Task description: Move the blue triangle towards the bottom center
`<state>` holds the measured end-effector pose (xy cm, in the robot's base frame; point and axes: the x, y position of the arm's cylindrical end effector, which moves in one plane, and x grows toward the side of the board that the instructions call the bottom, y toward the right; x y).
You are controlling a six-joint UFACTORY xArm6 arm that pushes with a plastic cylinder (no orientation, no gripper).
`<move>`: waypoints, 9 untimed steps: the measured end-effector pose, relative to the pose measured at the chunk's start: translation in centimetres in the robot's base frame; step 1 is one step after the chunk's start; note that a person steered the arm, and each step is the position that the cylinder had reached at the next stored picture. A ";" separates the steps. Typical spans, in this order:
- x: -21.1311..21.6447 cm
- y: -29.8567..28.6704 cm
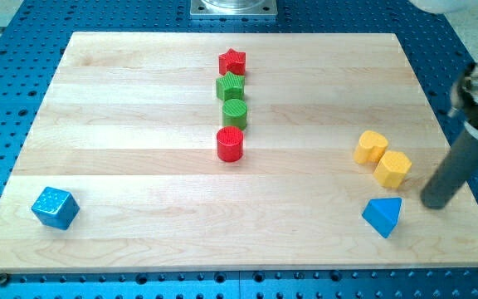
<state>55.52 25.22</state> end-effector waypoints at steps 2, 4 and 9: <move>-2.1 -17.2; 2.1 -6.6; -0.6 -20.2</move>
<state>54.89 4.99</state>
